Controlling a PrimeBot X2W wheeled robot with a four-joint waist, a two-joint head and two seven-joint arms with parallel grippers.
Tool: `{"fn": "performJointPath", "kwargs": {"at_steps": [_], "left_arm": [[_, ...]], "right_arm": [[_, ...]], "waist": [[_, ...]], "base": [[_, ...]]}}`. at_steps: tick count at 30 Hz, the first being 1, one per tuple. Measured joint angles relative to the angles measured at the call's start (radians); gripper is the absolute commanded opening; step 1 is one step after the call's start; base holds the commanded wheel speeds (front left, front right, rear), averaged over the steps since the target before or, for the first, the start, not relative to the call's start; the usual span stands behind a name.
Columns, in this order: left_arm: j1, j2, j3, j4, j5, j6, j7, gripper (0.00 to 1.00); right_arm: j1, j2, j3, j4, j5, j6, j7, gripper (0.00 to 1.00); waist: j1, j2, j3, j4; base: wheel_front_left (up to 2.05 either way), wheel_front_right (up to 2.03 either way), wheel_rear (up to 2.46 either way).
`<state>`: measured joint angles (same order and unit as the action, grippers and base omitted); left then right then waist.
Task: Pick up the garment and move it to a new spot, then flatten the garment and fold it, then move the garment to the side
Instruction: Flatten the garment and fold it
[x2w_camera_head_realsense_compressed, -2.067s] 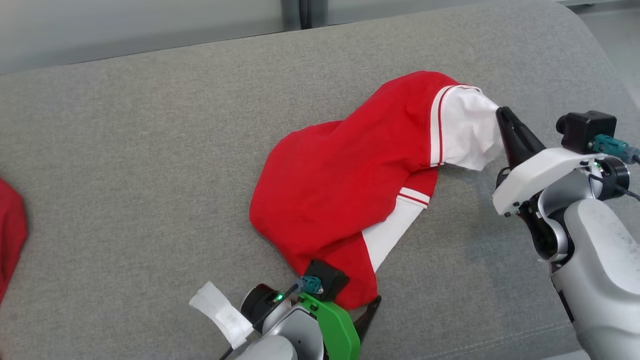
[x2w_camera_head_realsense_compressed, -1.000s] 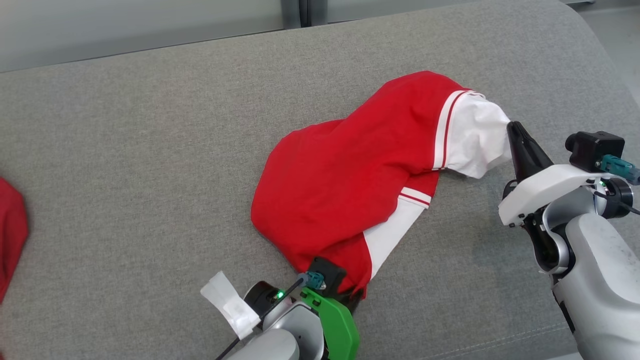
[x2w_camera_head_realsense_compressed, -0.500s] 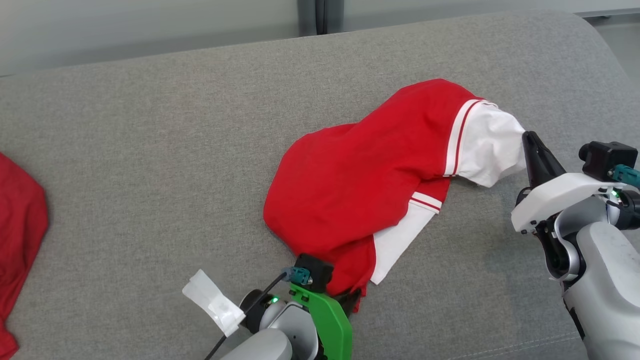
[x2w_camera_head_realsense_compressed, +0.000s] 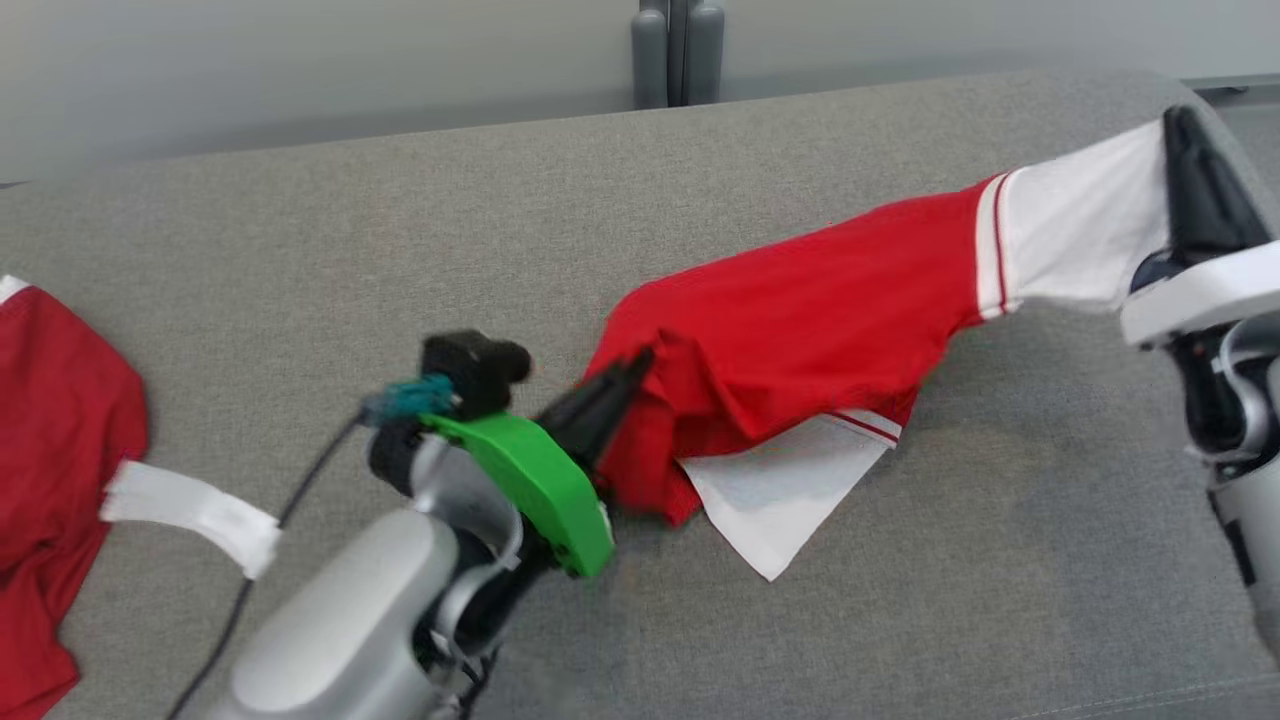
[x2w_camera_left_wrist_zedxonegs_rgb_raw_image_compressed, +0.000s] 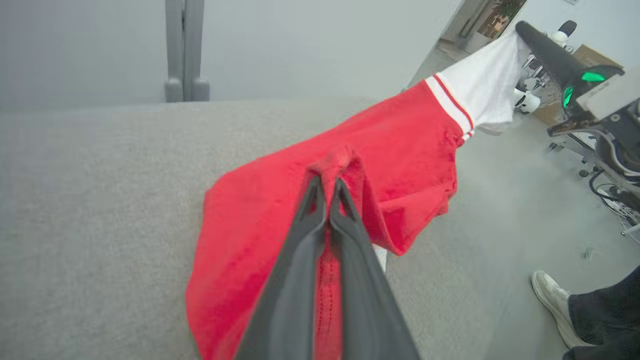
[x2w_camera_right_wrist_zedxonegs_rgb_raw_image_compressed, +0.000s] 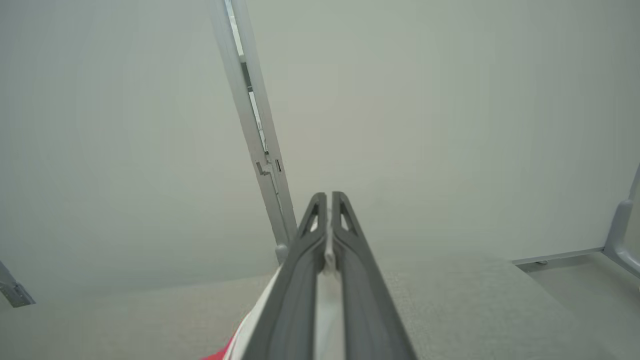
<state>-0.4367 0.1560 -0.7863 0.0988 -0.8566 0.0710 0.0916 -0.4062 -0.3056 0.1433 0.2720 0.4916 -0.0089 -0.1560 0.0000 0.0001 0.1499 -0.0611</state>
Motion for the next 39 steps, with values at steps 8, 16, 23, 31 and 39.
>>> {"fn": "performJointPath", "kwargs": {"at_steps": [8, 16, 23, 31, 39], "left_arm": [[-0.090, 0.169, 0.222, -0.275, -0.056, 0.001, -0.013, 0.00], [-0.093, 0.292, 0.409, -0.556, -0.156, 0.018, 0.042, 0.00], [-0.095, 0.351, 0.512, -0.777, -0.250, 0.042, 0.143, 0.00], [-0.061, 0.400, 0.453, -0.645, -0.325, 0.052, 0.334, 0.00], [-0.249, 0.389, 0.444, -0.213, -0.035, 0.054, 0.323, 0.00]], "right_arm": [[-0.098, -0.107, -0.103, -0.177, 0.073, 0.046, 0.004, 0.00], [-0.117, -0.070, -0.261, -0.444, 0.342, 0.084, 0.017, 0.00], [-0.120, -0.112, -0.370, -0.677, 0.501, 0.066, 0.120, 0.00], [-0.074, -0.113, -0.223, -0.603, 0.560, -0.029, 0.339, 0.00], [-0.316, 0.121, -0.097, -0.332, 0.518, -0.143, 0.335, 0.00]], "waist": [[0.0000, 0.0000, -0.054, 0.020], [0.0000, 0.0000, -0.110, 0.011], [0.0000, 0.0000, -0.123, -0.027], [0.0000, 0.0000, -0.058, -0.040], [0.0002, -0.0001, 0.044, -0.029]], "base": [[0.00, 0.00, 0.00], [0.00, 0.00, 0.00], [0.00, 0.00, 0.00], [0.00, 0.00, 0.00], [0.00, 0.00, 0.00]]}}
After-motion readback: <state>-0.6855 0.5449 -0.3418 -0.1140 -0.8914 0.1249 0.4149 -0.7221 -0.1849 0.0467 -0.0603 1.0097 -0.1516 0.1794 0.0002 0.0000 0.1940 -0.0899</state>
